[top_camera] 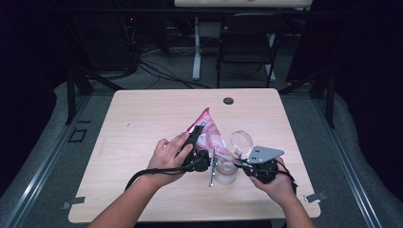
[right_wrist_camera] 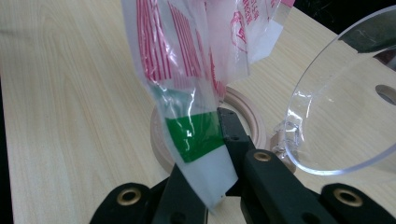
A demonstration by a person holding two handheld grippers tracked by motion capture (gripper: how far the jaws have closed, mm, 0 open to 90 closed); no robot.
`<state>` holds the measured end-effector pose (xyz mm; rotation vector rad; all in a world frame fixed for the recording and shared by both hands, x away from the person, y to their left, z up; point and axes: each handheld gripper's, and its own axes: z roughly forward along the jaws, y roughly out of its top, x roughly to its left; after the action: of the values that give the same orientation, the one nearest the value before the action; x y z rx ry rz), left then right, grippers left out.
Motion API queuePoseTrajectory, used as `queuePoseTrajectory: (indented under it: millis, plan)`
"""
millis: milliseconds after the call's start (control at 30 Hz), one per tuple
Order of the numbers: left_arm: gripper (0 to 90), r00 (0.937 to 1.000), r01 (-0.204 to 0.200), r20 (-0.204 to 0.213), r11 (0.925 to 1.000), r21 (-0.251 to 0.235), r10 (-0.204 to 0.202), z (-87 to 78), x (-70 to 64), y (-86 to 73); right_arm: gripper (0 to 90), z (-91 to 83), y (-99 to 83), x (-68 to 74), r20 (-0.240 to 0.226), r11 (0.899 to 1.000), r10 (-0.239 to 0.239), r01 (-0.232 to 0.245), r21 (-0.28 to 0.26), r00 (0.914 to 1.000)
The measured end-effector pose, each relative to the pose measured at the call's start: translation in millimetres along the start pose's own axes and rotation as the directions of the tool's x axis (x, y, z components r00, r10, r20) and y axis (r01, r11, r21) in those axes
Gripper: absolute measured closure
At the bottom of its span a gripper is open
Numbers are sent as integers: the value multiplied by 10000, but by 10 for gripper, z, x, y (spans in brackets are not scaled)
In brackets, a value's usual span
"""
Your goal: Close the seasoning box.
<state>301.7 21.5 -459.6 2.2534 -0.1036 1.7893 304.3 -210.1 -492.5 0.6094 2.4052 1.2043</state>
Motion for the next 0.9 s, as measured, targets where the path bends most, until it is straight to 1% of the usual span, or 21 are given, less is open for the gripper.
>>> queuePoseTrajectory:
  millis: [267,400,500,567,900]
  plan:
    - [649,10000,-3,8,10000,-25,3,0,-2,2,900,1,-6,-7,3,10000,42,-42,-26,10000]
    - [649,10000,-23,6,10000,41,23,-7,-3,7,900,-4,-7,-9,12,10000,39,-39,-11,10000]
    - [649,10000,7,23,10000,-26,-7,1,-5,2,900,-5,-7,-10,15,10000,46,-46,-14,10000]
    - [650,10000,13,59,10000,26,-13,-1,-6,1,900,-5,-7,-8,-5,10000,25,-25,5,10000]
    - [650,10000,-28,-2,10000,-34,28,-8,-3,9,900,-13,-9,-18,18,10000,44,-43,-14,10000]
